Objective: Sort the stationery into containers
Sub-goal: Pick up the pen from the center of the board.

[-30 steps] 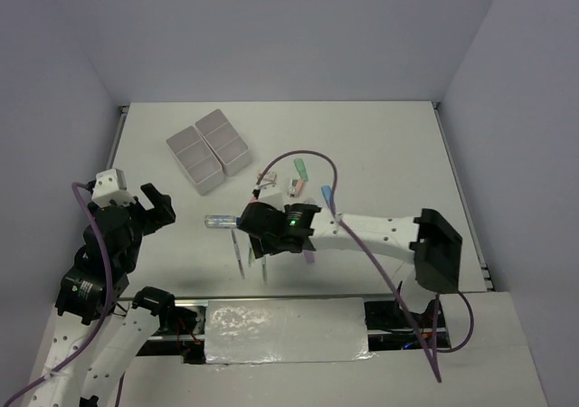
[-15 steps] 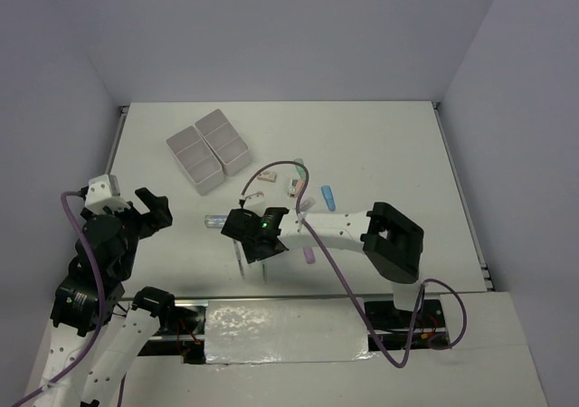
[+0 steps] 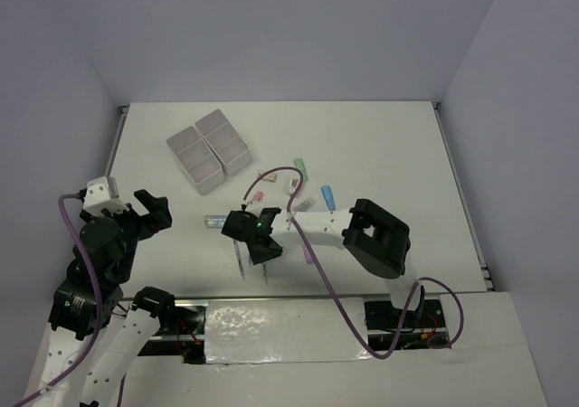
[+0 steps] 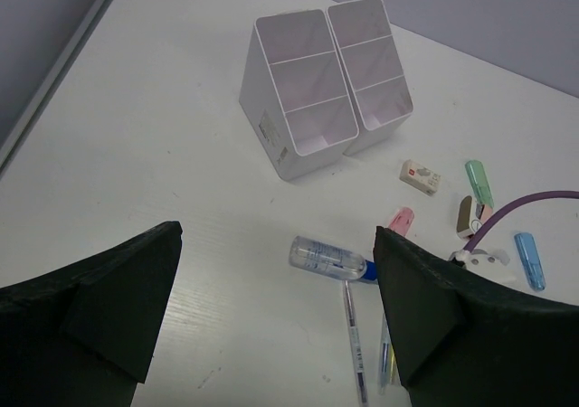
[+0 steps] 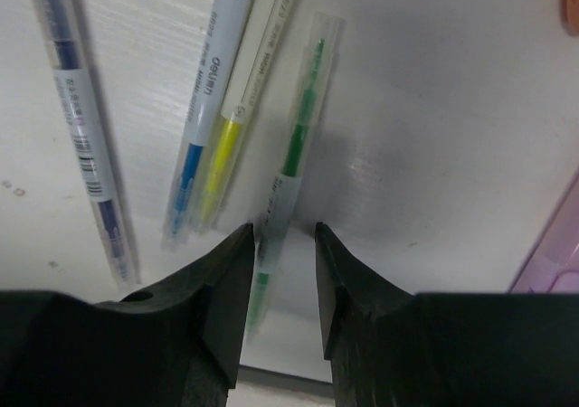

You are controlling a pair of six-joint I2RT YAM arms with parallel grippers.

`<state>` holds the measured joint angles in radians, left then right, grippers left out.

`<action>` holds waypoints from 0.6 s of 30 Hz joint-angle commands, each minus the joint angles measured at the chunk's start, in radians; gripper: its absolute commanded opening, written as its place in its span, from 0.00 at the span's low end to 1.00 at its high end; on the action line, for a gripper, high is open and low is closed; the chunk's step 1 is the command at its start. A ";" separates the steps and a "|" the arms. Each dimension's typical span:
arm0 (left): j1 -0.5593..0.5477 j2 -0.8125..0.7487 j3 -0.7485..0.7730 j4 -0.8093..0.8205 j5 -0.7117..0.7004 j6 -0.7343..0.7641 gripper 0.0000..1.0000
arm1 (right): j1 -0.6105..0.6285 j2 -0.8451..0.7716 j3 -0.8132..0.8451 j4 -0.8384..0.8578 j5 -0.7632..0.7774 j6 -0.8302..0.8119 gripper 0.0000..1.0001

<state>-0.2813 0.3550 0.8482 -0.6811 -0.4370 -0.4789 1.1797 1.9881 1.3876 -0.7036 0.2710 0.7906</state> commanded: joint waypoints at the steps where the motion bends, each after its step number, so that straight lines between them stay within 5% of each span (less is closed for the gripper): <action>1: -0.007 -0.016 0.006 0.025 -0.009 -0.015 0.99 | -0.009 0.029 0.028 0.018 -0.007 -0.001 0.40; 18: -0.022 -0.021 0.005 0.021 -0.006 -0.015 0.99 | -0.037 -0.047 -0.142 0.078 -0.029 0.026 0.08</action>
<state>-0.2958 0.3428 0.8482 -0.6827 -0.4412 -0.4789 1.1534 1.9450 1.3079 -0.6262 0.2489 0.7998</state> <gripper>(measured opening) 0.993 0.164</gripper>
